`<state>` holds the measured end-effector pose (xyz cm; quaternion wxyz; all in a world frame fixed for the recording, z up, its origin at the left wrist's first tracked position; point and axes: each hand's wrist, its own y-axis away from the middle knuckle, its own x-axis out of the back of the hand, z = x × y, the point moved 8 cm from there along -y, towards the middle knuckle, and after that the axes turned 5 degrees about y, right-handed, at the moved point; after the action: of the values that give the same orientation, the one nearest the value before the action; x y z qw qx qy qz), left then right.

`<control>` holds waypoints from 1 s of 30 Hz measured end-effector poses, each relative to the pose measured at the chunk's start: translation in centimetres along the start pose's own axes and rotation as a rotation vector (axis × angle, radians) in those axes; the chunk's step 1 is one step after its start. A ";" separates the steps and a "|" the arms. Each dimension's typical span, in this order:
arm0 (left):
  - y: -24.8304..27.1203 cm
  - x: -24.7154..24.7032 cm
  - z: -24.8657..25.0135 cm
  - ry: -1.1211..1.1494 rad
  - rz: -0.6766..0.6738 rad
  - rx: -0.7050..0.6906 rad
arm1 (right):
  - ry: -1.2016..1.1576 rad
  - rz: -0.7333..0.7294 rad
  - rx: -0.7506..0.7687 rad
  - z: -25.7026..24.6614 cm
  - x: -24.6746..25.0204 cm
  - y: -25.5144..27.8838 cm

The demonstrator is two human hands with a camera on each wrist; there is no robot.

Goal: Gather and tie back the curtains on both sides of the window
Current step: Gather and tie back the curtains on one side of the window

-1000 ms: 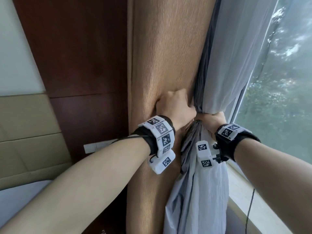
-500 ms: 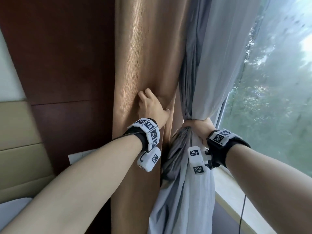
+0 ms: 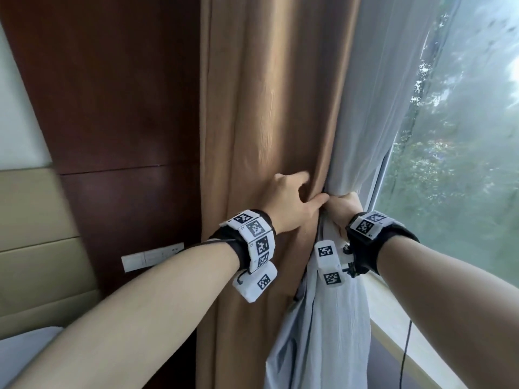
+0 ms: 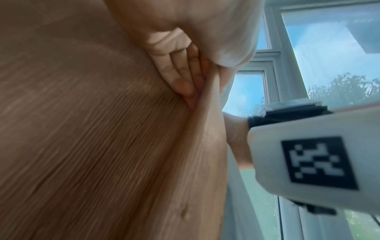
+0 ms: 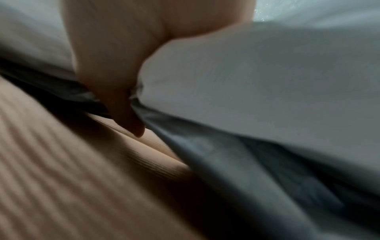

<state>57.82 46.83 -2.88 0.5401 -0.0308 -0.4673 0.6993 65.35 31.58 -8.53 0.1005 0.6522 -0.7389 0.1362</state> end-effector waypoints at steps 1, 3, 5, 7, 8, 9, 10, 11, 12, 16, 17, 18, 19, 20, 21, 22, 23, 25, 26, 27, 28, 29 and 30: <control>-0.1 -0.2 0.1 0.004 -0.033 0.002 | 0.014 -0.007 0.013 0.0 0.0 -0.3; -0.2 -0.8 -0.1 -0.006 -0.122 0.037 | 0.013 -0.022 0.034 -0.1 -0.2 -0.4; -0.4 -1.1 -0.9 -0.008 -0.181 0.090 | -0.011 -0.026 0.034 0.0 -0.4 -0.2; -0.5 -1.0 -2.1 -0.049 -0.176 0.161 | -0.048 -0.030 0.019 0.3 -0.4 0.1; -0.6 -0.9 -2.5 -0.058 -0.153 0.192 | -0.063 -0.041 0.022 0.2 -0.3 0.3; -0.7 -0.7 -2.9 -0.049 -0.127 0.214 | -0.072 -0.059 0.026 0.3 -0.2 0.3; -0.8 -0.6 -3.3 -0.033 -0.102 0.230 | -0.081 -0.078 0.027 0.2 -0.2 0.4; -1.0 -0.7 -3.6 -0.019 -0.087 0.239 | -0.095 -0.085 0.024 0.3 0.0 0.4; -1.2 -0.9 -3.8 -0.015 -0.085 0.249 | -0.116 -0.096 0.021 0.2 0.1 0.6; -1.7 -2.0 -3.9 -0.028 -0.104 0.263 | -0.174 -0.160 0.035 0.2 -0.1 0.9; -1.9 -2.2 -3.7 -0.014 -0.102 0.250 | -0.194 -0.169 0.037 0.2 -0.1 0.8; -2.0 -2.4 -3.6 0.019 -0.109 0.239 | -0.219 -0.185 0.036 0.2 -0.1 0.9; -2.0 -2.8 -3.7 0.062 -0.142 0.241 | -0.238 -0.201 0.035 0.2 -0.1 0.9; -1.9 -3.3 -3.7 0.108 -0.195 0.249 | -0.250 -0.218 0.037 0.1 0.0 0.9; -1.7 -3.8 -3.8 0.147 -0.253 0.258 | -0.261 -0.229 0.035 0.0 -0.1 0.9; -1.5 -4.1 -3.7 0.176 -0.310 0.259 | -0.265 -0.238 0.036 -0.1 -0.1 1.1; -1.5 -4.2 -3.5 0.194 -0.362 0.252 | -0.263 -0.241 0.039 -0.2 -0.1 1.1; -1.5 -4.2 -3.2 0.179 -0.454 0.237 | -0.255 -0.261 0.049 -0.5 -0.4 1.2; -1.6 -4.2 -3.1 0.167 -0.490 0.233 | -0.252 -0.266 0.054 -0.6 -0.5 1.2; -1.5 -4.2 -3.1 0.172 -0.516 0.240 | -0.248 -0.266 0.058 -0.6 -0.6 1.2; -1.4 -4.3 -3.2 0.207 -0.541 0.263 | -0.233 -0.265 0.067 -0.6 -0.7 1.1; -1.2 -4.4 -3.3 0.256 -0.554 0.292 | -0.214 -0.258 0.075 -0.7 -0.7 1.0; -0.9 -4.5 -3.4 0.299 -0.555 0.317 | -0.195 -0.253 0.082 -0.8 -0.7 1.0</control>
<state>62.21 45.36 -6.24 0.7700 0.0795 -0.2594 0.5775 64.38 32.60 -8.11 0.0180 0.7538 -0.6509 0.0883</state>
